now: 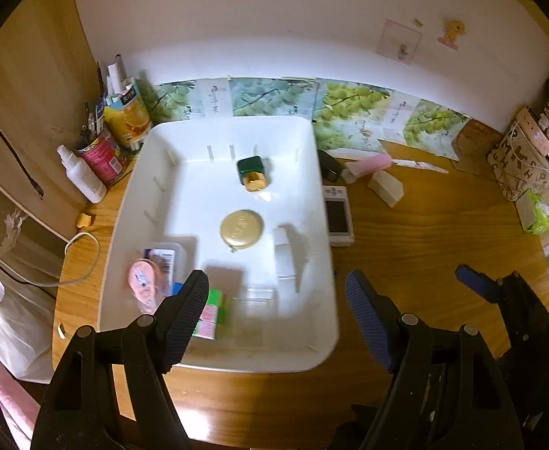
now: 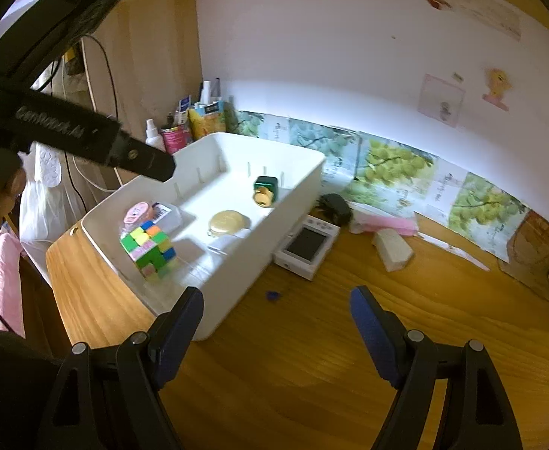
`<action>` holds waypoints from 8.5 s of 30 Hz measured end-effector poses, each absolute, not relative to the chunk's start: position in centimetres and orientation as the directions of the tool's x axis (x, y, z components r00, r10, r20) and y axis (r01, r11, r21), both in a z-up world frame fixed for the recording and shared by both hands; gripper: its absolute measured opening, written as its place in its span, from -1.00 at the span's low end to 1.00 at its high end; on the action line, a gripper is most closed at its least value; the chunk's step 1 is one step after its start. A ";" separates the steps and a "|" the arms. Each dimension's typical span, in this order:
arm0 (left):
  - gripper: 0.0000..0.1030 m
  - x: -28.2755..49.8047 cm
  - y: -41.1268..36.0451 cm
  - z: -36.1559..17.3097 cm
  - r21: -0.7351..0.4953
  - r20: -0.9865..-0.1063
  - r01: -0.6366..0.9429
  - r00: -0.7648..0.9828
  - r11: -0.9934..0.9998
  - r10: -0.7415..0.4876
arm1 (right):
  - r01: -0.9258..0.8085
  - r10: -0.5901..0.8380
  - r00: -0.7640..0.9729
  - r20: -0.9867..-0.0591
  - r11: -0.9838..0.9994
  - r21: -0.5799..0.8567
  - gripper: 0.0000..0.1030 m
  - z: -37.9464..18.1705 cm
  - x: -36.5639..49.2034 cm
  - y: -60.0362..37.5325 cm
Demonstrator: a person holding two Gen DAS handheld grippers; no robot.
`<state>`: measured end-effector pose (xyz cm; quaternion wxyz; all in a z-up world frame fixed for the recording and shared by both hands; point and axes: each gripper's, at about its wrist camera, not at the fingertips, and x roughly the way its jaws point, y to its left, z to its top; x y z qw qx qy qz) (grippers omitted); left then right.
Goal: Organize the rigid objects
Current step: 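Withdraw both open tools from the tray, then close the right tool on the beige pentagonal block while the left tool approaches the white device, then grasp the white handheld screen device with the left tool while the right holds the beige block, then lift the white device with the left tool while the right tool holds the beige block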
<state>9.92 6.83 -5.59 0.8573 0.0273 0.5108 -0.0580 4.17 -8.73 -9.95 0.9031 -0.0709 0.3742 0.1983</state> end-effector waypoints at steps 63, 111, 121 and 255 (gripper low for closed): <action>0.53 13.6 -8.1 -17.4 0.177 -0.783 -0.111 0.586 0.978 0.208 | -0.442 0.320 0.490 -0.811 0.893 0.085 0.58 -19.6 23.8 -17.9; 0.63 20.1 -6.3 -20.6 0.174 -0.905 -0.204 0.353 0.963 0.239 | -0.418 0.315 0.451 -0.835 0.901 0.114 -0.07 -19.1 23.6 -20.7; 0.62 22.6 -6.8 -20.7 0.175 -0.927 -0.136 0.312 0.975 0.210 | -0.386 0.310 0.456 -0.834 0.913 0.129 -0.08 -18.3 23.1 -22.2; 0.57 13.3 -3.7 -17.6 -0.220 -0.974 -0.381 0.034 0.898 -0.224 | -0.214 0.280 0.601 -0.749 0.959 0.187 -0.08 -9.5 5.2 -25.1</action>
